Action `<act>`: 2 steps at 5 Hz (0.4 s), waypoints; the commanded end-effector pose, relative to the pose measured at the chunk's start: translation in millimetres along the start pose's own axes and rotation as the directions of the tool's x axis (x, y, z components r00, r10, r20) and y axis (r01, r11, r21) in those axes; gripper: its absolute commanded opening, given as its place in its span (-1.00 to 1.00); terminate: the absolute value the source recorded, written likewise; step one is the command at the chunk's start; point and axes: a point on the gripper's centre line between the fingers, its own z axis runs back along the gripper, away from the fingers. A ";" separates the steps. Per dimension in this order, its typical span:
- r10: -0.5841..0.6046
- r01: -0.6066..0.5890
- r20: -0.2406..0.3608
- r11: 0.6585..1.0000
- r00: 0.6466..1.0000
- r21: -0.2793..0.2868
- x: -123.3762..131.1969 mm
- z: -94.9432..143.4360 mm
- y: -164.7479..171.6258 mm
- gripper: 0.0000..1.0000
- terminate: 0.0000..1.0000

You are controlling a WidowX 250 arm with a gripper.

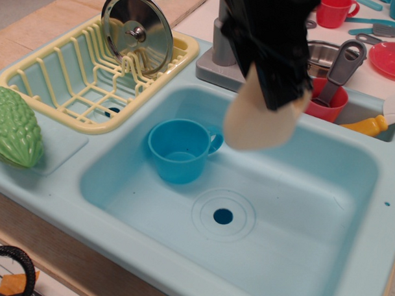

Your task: Put detergent from sink into drying rack

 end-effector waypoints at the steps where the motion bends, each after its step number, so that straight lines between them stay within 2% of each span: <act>1: 0.134 -0.138 0.037 0.977 0.990 0.164 -13.9 34.7 55.0 -1.00 -1.00; 2: 0.159 -0.160 0.025 0.963 0.987 0.217 -29.3 39.7 86.4 -1.00 -1.00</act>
